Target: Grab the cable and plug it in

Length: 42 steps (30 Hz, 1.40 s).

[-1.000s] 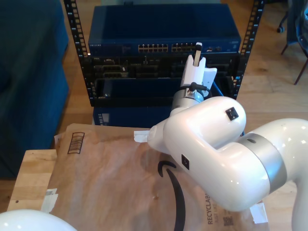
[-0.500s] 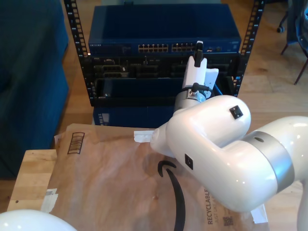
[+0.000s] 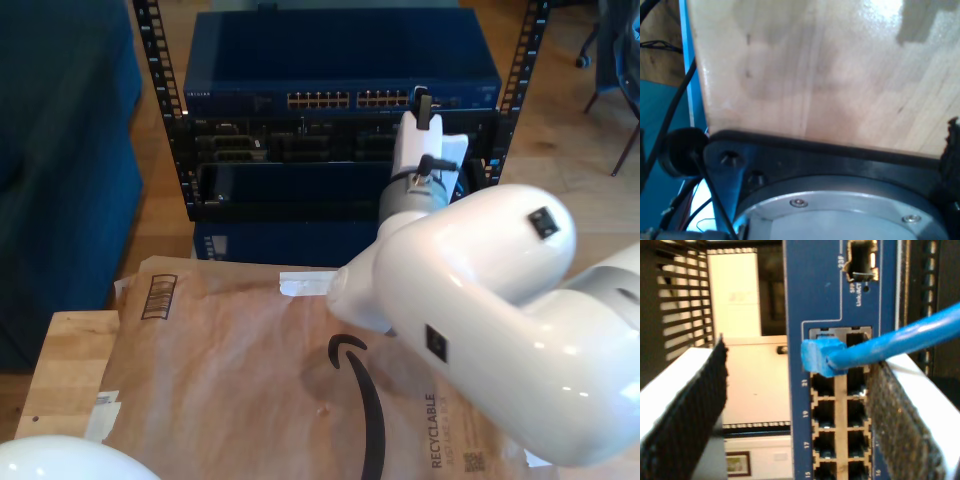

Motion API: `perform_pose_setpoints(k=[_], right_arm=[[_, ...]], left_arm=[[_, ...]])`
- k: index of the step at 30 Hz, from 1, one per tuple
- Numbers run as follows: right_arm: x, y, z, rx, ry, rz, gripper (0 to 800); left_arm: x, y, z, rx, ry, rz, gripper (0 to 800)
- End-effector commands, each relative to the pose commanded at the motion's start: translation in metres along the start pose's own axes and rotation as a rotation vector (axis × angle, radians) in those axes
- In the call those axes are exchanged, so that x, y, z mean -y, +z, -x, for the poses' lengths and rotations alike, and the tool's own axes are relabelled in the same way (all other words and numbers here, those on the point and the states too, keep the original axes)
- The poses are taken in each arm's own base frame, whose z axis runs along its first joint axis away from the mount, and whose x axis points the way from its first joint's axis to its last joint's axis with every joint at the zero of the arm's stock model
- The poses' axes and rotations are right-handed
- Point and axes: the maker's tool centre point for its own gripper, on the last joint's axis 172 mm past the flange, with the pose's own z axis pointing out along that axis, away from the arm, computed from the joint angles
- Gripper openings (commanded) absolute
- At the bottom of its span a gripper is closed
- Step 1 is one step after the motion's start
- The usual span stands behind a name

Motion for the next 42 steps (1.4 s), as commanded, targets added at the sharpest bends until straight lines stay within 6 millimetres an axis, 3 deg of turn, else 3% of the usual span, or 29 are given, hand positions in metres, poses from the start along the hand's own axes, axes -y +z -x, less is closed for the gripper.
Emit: perform_pose_setpoints(k=[2,11,15,20,24,27,34,39,42], right_arm=[[-0.001,-0.001,-0.003,0.023,0.014,0.067,506],[0.018,-0.023,-0.062,0.029,0.041,0.212,635],[0.009,-0.054,-0.074,0.048,0.042,0.275,670],[0.016,-0.093,-0.097,0.066,0.036,0.300,697],[0.023,-0.109,-0.112,0.081,0.020,0.318,697],[0.027,-0.113,-0.144,0.073,-0.039,0.351,698],[0.008,-0.121,-0.238,0.092,-0.089,0.566,749],[0.028,-0.128,-0.315,0.097,-0.119,0.638,750],[0.040,-0.145,-0.361,0.114,-0.119,0.688,791]], left_arm=[[0.000,0.000,0.000,0.000,0.000,0.000,800],[0.000,0.001,0.001,0.002,0.000,0.000,800],[0.000,0.000,0.000,0.000,0.000,0.000,800],[0.000,0.000,0.000,-0.002,0.000,0.000,800],[0.000,0.001,0.001,0.002,-0.001,0.000,800],[0.000,0.000,0.000,0.000,-0.002,0.000,800],[0.000,0.000,0.000,0.000,-0.002,0.000,800],[0.000,0.001,0.001,0.002,0.000,0.000,800],[0.000,0.000,0.000,0.000,0.000,0.000,800]])
